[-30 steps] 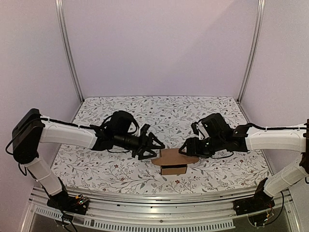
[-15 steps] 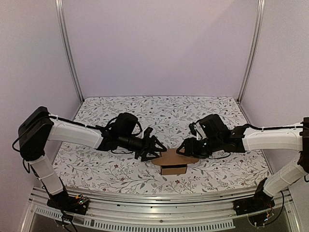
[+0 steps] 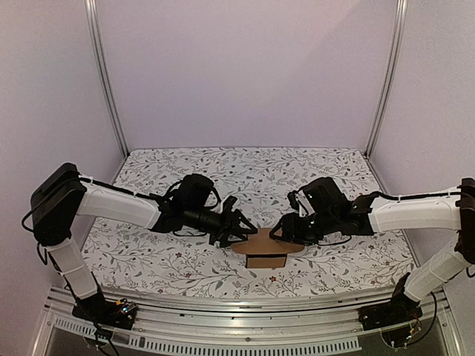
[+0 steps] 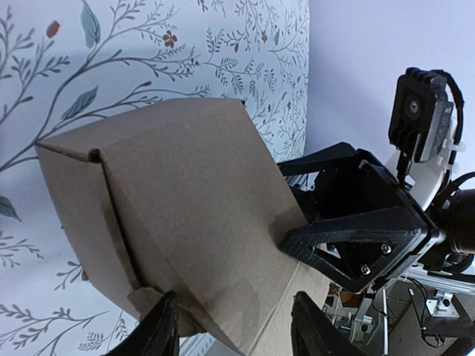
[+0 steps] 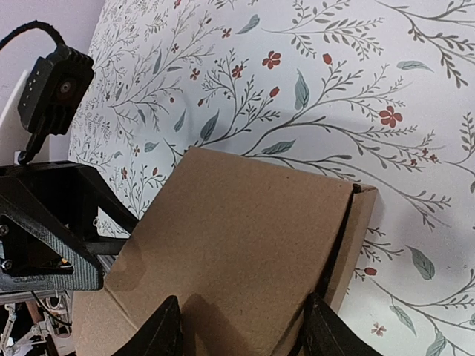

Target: Fold the paper box

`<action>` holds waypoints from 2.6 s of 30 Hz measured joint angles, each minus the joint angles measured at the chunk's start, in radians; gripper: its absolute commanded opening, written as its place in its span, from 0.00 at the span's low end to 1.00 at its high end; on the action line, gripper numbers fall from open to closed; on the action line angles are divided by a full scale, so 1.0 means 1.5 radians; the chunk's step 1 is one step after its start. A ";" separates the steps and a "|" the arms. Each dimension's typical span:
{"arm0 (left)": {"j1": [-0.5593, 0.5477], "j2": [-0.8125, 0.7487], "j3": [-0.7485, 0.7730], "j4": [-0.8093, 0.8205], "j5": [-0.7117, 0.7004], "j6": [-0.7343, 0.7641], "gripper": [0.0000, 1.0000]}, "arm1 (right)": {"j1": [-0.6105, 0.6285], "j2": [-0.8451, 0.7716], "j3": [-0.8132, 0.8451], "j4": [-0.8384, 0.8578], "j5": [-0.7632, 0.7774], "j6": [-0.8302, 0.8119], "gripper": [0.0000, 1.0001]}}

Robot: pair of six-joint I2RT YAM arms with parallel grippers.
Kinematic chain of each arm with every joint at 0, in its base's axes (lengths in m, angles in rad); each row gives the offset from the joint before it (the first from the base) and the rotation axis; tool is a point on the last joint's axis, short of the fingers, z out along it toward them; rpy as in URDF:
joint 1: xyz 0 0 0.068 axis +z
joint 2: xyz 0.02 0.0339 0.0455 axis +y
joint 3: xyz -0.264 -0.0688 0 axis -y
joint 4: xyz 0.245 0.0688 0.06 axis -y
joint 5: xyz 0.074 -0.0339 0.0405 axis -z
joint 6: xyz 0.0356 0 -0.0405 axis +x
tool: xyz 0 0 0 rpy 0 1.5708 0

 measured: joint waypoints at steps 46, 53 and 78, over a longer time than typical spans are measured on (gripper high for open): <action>-0.010 0.028 -0.003 0.007 -0.012 -0.005 0.36 | 0.013 0.026 0.000 0.029 0.000 0.007 0.33; -0.011 0.010 -0.018 -0.054 -0.048 0.060 0.35 | 0.017 0.049 0.001 0.019 0.012 -0.014 0.25; -0.011 -0.015 0.056 -0.288 -0.133 0.229 0.38 | 0.041 0.111 0.045 -0.075 0.099 -0.086 0.20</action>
